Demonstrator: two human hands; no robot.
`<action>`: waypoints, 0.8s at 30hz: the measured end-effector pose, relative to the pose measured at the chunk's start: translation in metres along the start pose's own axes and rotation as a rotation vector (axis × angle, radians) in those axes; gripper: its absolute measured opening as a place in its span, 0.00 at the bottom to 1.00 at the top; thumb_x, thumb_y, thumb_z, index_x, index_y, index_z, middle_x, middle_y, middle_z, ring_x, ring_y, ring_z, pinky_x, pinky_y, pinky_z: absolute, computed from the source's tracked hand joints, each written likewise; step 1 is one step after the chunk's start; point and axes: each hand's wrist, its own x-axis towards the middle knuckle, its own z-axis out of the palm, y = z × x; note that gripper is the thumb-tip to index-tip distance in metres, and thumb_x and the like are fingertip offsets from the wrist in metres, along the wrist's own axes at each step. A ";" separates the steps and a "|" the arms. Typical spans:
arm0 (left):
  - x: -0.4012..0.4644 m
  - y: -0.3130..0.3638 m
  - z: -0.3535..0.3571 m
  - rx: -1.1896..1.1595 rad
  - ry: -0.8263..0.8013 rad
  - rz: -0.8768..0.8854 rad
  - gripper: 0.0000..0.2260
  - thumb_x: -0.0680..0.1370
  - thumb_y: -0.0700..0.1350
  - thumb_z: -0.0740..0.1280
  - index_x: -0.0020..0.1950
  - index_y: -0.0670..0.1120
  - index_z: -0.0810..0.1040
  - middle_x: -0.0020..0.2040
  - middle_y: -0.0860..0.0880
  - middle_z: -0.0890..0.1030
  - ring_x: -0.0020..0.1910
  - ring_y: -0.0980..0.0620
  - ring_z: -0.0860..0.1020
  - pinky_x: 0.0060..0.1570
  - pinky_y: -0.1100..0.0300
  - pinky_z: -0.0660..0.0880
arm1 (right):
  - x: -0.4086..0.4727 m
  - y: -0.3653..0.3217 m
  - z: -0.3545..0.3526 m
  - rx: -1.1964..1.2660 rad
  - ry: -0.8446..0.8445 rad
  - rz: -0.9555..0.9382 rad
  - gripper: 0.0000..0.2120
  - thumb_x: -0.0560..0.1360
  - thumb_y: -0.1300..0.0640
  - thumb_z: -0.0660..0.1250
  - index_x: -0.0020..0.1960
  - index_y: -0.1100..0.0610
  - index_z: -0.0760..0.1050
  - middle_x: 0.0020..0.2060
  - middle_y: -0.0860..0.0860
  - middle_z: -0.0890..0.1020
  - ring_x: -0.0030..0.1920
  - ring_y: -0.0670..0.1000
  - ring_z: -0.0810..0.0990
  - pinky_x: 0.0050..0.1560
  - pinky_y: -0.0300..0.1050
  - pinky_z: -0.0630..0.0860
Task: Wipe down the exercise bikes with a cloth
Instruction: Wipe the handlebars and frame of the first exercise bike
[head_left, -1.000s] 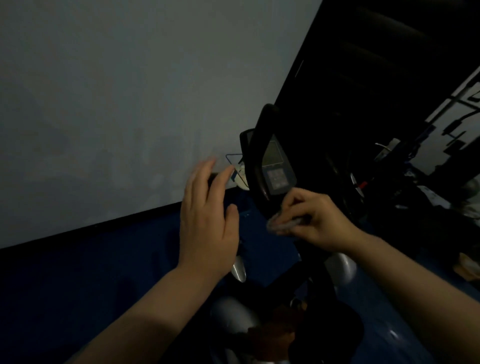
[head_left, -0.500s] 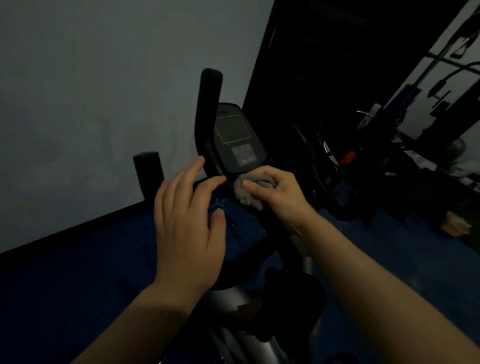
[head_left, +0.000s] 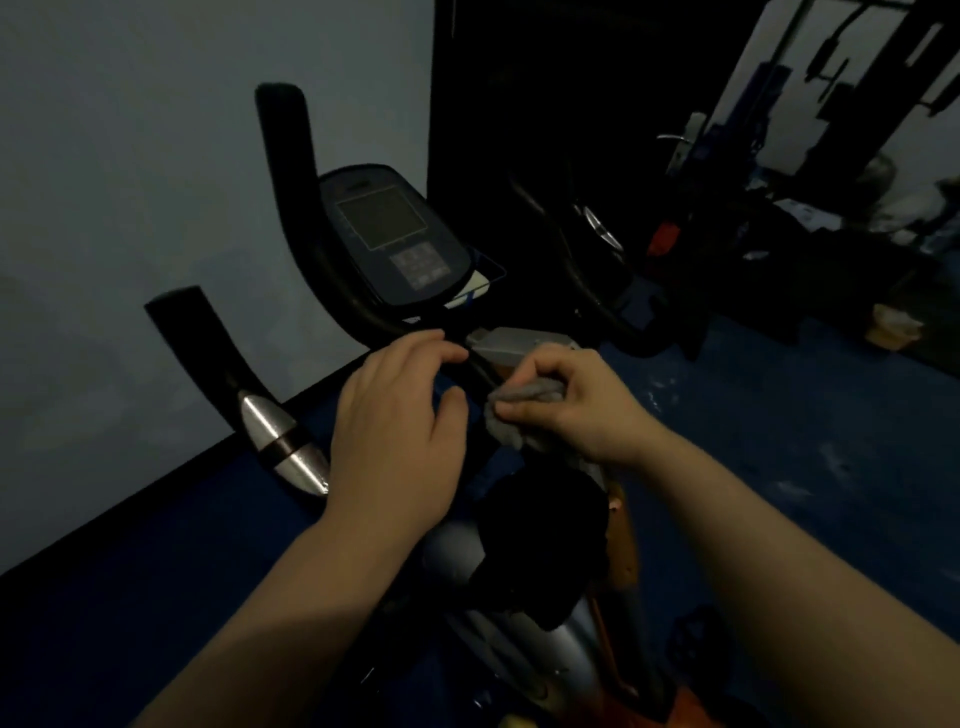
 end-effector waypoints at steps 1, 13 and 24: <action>0.003 0.001 0.003 0.000 -0.001 0.000 0.13 0.78 0.42 0.62 0.61 0.51 0.75 0.66 0.53 0.73 0.66 0.55 0.68 0.67 0.52 0.64 | -0.001 0.000 0.004 0.000 0.050 -0.007 0.05 0.69 0.62 0.75 0.40 0.58 0.79 0.41 0.53 0.79 0.42 0.46 0.78 0.43 0.34 0.72; 0.004 0.006 0.035 -0.042 -0.052 -0.057 0.16 0.79 0.43 0.61 0.67 0.52 0.70 0.72 0.60 0.60 0.75 0.63 0.47 0.76 0.51 0.50 | -0.043 0.034 0.005 0.361 0.127 0.032 0.04 0.70 0.64 0.72 0.41 0.62 0.77 0.39 0.50 0.79 0.42 0.46 0.79 0.43 0.37 0.74; -0.004 0.013 0.047 0.214 -0.077 -0.087 0.28 0.77 0.57 0.55 0.76 0.55 0.54 0.75 0.63 0.44 0.74 0.65 0.34 0.71 0.63 0.35 | 0.013 0.026 0.010 -0.212 0.347 -0.007 0.02 0.70 0.54 0.73 0.43 0.51 0.83 0.41 0.43 0.78 0.44 0.40 0.75 0.43 0.27 0.70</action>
